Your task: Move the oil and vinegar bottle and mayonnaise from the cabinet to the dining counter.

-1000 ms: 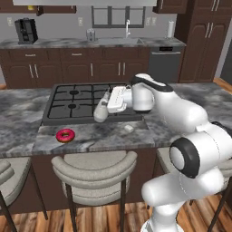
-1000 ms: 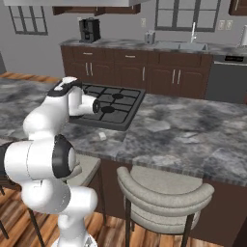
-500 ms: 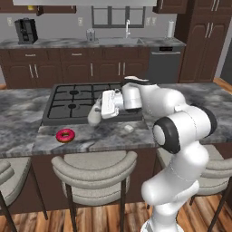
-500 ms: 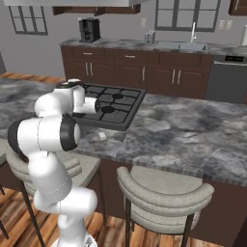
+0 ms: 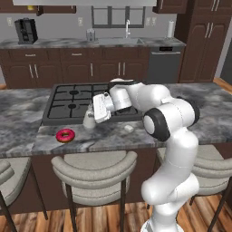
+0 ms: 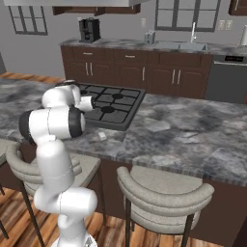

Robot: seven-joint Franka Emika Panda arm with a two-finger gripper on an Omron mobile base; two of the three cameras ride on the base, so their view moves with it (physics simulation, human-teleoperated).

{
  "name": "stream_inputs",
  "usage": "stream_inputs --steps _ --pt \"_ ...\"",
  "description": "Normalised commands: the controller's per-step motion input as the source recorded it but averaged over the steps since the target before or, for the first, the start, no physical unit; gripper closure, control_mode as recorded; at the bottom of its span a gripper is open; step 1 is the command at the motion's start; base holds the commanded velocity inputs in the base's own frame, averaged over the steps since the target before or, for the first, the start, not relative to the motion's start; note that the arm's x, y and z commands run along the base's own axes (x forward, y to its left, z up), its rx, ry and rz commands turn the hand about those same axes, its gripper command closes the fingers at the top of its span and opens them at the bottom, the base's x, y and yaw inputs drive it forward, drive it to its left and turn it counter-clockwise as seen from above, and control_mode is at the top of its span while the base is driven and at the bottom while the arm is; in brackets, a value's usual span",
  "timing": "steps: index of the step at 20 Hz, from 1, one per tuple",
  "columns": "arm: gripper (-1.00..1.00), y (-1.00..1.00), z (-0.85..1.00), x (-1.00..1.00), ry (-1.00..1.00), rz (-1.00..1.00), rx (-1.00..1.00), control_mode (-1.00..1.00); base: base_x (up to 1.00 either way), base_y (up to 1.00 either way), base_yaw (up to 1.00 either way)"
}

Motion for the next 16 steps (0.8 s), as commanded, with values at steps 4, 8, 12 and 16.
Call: stream_inputs --steps 4,8,12,16 --pt "1.00 0.39 -0.48 0.44 0.00 0.13 0.00 -1.00 0.00 0.00 0.00" --pt "1.00 0.22 -0.48 0.42 -0.04 0.13 0.00 -1.00 0.00 0.00 0.00" --pt "1.00 0.11 -0.39 0.39 -0.12 0.09 0.00 -1.00 0.00 0.00 0.00" --pt "1.00 0.06 -0.32 0.37 -0.18 0.06 0.00 -1.00 0.00 0.00 0.00"
